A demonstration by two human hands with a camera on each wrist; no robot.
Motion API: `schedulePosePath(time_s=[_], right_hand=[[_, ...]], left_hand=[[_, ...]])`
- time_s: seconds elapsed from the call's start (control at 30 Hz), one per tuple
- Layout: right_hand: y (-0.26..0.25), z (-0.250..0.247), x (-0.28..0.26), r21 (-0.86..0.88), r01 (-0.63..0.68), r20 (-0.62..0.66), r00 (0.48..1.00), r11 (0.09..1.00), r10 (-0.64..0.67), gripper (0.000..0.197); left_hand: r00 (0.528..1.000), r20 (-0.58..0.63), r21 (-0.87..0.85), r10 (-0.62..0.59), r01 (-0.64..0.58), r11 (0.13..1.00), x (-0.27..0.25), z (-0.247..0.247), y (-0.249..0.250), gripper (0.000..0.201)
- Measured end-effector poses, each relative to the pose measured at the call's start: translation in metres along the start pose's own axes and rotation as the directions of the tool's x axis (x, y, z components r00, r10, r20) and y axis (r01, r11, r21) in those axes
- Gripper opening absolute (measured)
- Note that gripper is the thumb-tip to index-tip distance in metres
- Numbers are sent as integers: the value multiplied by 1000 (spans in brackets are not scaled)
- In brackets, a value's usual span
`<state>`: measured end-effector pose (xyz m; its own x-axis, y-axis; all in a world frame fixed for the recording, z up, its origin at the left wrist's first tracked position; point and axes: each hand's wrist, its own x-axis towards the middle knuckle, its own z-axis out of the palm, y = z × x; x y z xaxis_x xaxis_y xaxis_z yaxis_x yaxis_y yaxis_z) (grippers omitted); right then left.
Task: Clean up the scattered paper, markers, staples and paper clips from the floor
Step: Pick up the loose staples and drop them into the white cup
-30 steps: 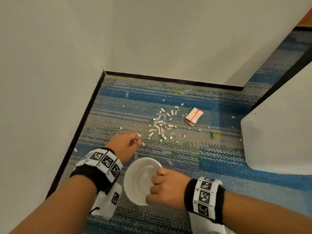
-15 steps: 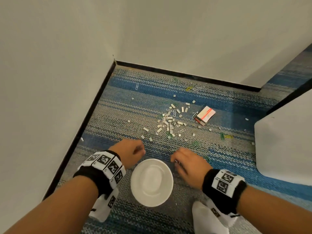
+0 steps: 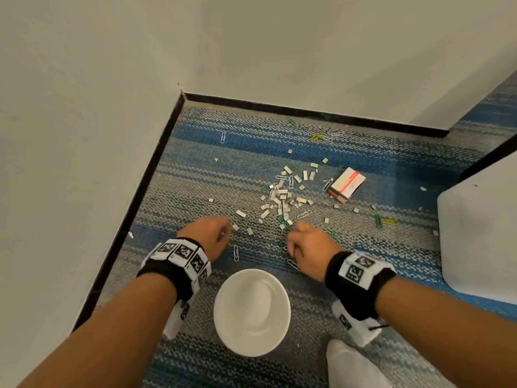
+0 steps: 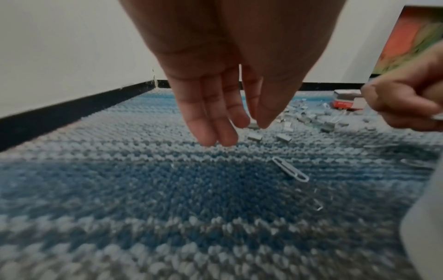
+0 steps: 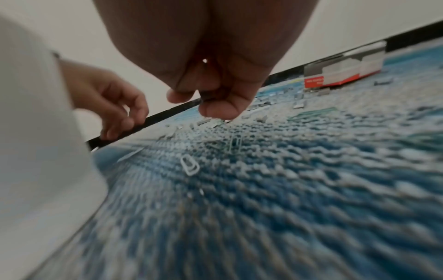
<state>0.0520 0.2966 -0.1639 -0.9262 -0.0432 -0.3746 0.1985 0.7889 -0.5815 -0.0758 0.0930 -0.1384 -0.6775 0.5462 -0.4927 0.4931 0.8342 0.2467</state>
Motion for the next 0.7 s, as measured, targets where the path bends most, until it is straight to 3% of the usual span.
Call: schedulePosePath(time_s=[0.07, 0.13, 0.33, 0.47, 0.53, 0.7], right_hand=[[-5, -5, 16, 45, -68, 4, 998, 997, 68, 28], [-13, -7, 28, 27, -38, 27, 999, 999, 37, 30], [-48, 4, 63, -67, 45, 52, 998, 997, -42, 25], [-52, 15, 83, -287, 98, 129, 990, 953, -63, 29], [-49, 16, 85, -314, 118, 139, 987, 942, -78, 25], [-33, 5, 63, 47, 14, 8, 1000, 999, -15, 11]], left_hand=[[1000, -8, -45, -5, 5, 999, 11, 10, 4, 30], [1000, -5, -77, -16, 16, 997, 20, 20, 9, 41], [995, -90, -150, -35, 21, 988, 28, 27, 14, 19], [989, -148, -221, -32, -2, 975, 26, 20, 9, 8], [984, -166, -243, -67, 25, 970, 26, 17, 8, 6], [984, -165, -305, -67, 13, 952, 37, 19, 11, 21]])
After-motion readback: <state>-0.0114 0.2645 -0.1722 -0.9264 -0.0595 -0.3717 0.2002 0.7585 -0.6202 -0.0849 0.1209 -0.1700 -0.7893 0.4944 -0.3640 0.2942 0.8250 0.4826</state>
